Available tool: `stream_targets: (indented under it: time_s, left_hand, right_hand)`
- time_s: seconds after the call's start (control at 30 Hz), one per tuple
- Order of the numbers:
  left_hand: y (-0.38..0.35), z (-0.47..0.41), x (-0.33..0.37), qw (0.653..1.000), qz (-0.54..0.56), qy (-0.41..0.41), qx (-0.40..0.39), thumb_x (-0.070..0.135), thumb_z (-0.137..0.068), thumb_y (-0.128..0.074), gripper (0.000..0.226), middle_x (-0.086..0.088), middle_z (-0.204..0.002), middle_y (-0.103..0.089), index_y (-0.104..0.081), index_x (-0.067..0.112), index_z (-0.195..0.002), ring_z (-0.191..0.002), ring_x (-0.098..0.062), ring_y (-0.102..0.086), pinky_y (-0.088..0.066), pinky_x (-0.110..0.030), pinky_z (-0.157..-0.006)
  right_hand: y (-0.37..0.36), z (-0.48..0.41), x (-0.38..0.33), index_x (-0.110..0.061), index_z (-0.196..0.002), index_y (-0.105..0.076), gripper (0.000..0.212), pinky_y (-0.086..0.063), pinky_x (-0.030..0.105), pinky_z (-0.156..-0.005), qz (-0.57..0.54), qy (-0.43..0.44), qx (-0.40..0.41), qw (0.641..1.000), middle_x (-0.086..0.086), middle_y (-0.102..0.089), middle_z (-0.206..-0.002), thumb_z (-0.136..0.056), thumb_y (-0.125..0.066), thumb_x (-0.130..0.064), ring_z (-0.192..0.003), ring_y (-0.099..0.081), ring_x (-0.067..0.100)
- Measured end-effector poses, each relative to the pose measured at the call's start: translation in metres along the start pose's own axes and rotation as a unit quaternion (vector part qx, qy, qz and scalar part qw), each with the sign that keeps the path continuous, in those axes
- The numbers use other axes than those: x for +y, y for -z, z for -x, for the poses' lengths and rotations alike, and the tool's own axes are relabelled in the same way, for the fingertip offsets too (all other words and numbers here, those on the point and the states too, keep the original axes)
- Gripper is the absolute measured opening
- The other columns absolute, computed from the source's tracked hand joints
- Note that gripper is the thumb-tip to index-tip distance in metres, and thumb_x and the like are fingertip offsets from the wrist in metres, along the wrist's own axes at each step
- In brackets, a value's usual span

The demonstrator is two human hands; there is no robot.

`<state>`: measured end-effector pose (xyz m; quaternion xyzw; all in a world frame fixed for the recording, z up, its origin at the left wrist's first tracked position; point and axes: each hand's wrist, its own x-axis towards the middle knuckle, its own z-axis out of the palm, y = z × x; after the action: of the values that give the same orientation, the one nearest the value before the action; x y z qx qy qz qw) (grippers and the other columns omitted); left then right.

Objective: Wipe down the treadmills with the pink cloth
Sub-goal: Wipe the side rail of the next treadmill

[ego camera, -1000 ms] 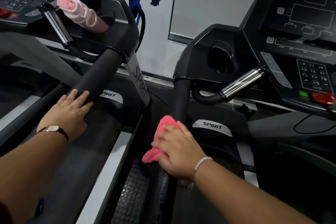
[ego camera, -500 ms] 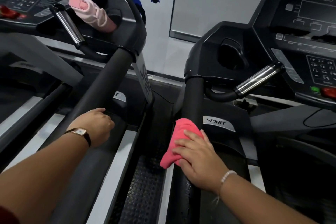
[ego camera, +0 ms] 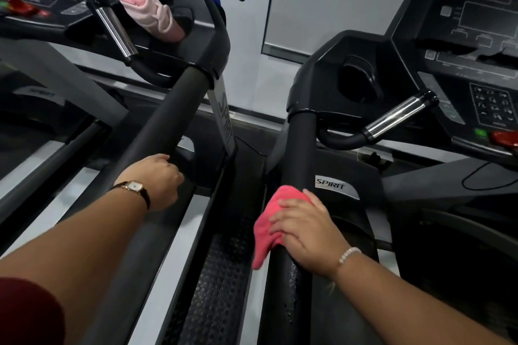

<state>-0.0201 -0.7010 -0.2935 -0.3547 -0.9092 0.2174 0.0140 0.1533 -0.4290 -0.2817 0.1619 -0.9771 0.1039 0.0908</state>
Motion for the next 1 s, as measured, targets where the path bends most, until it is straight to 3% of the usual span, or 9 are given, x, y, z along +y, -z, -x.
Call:
stream_targets:
  time_s: [0.13,0.3,0.43,0.53,0.7,0.8,0.87,0.93,1.0]
  left_hand:
    - [0.0,0.0,0.002,1.0,-0.006,-0.008,0.0,0.029,-0.083,-0.037,0.033,0.007,-0.102,-0.068,-0.066,0.025,-0.098,-0.104,-0.011,-0.058,-0.02,-0.027,-0.114]
    - [0.002,-0.001,0.0,1.0,-0.004,-0.008,-0.001,0.031,-0.082,-0.037,0.032,0.008,-0.098,-0.067,-0.066,0.026,-0.096,-0.101,-0.011,-0.059,-0.024,-0.027,-0.112]
    - [0.001,-0.002,0.0,1.0,-0.005,-0.013,0.015,0.034,-0.08,-0.038,0.033,0.006,-0.094,-0.068,-0.066,0.025,-0.093,-0.095,-0.013,-0.06,-0.032,-0.027,-0.105]
    - [-0.001,-0.003,-0.002,1.0,0.006,-0.014,0.025,0.039,-0.079,-0.038,0.033,0.006,-0.09,-0.068,-0.066,0.025,-0.09,-0.092,-0.013,-0.06,-0.035,-0.026,-0.102]
    - [-0.008,-0.003,-0.003,0.999,0.024,-0.009,0.035,0.043,-0.077,-0.038,0.034,0.007,-0.084,-0.067,-0.066,0.024,-0.084,-0.087,-0.015,-0.058,-0.042,-0.026,-0.092]
    - [-0.012,-0.005,-0.006,0.999,0.035,-0.001,0.034,0.045,-0.076,-0.038,0.035,0.007,-0.081,-0.065,-0.066,0.023,-0.083,-0.086,-0.016,-0.056,-0.044,-0.028,-0.089]
    - [-0.013,-0.006,-0.006,0.998,0.049,0.003,0.034,0.044,-0.075,-0.038,0.035,0.007,-0.078,-0.064,-0.065,0.023,-0.081,-0.085,-0.016,-0.055,-0.046,-0.029,-0.087]
    - [-0.012,-0.005,-0.005,0.998,0.055,0.003,0.033,0.043,-0.075,-0.04,0.033,0.006,-0.078,-0.064,-0.065,0.022,-0.081,-0.085,-0.017,-0.055,-0.046,-0.029,-0.086]
    - [-0.01,-0.003,-0.005,0.998,0.058,0.004,0.031,0.043,-0.075,-0.042,0.032,0.006,-0.078,-0.064,-0.066,0.023,-0.081,-0.085,-0.017,-0.055,-0.046,-0.029,-0.086]
  right_hand:
    - [-0.002,-0.004,0.024,-0.025,-0.118,-0.063,0.052,-0.019,0.055,-0.111,-0.057,-0.067,0.0,0.996,-0.003,-0.051,-0.135,-0.077,-0.036,-0.041,-0.139,-0.024,0.022]
    - [-0.005,-0.013,0.018,-0.031,-0.129,-0.052,0.073,-0.006,0.052,-0.115,-0.076,-0.153,-0.027,0.985,-0.011,-0.028,-0.15,-0.066,-0.021,-0.049,-0.14,0.012,0.007]
    - [-0.009,0.011,0.006,-0.033,-0.122,-0.059,0.06,-0.006,0.051,-0.116,-0.166,-0.126,-0.036,0.977,-0.012,-0.035,-0.145,-0.071,-0.033,-0.049,-0.142,0.011,0.011]
    - [0.002,0.003,0.019,-0.037,-0.128,-0.053,0.066,-0.003,0.046,-0.117,-0.142,-0.104,-0.099,0.979,-0.013,-0.029,-0.148,-0.067,-0.033,-0.055,-0.142,0.011,0.013]
    - [0.012,-0.031,0.007,-0.029,-0.086,-0.075,0.046,0.005,0.051,-0.114,-0.088,-0.184,-0.081,0.976,-0.021,-0.055,-0.126,-0.074,-0.038,-0.055,-0.141,-0.016,0.01]
    - [0.004,-0.011,-0.016,-0.03,-0.079,-0.074,0.048,0.013,0.043,-0.112,0.005,-0.091,-0.065,0.994,-0.02,-0.069,-0.096,-0.078,-0.033,-0.055,-0.125,-0.043,0.004]
    - [0.0,0.012,-0.021,-0.035,-0.078,-0.073,0.038,0.004,0.045,-0.112,-0.008,-0.021,-0.034,0.999,-0.022,-0.069,-0.088,-0.081,-0.039,-0.051,-0.113,-0.053,0.002]
    - [-0.002,0.019,-0.014,-0.039,-0.093,-0.07,0.032,-0.007,0.054,-0.111,-0.023,0.001,-0.024,0.999,-0.021,-0.065,-0.109,-0.081,-0.042,-0.048,-0.119,-0.049,0.007]
    - [0.003,0.006,-0.008,-0.037,-0.128,-0.052,0.053,-0.002,0.053,-0.112,0.016,-0.049,-0.073,0.996,-0.008,-0.04,-0.146,-0.08,-0.034,-0.052,-0.137,-0.029,0.015]
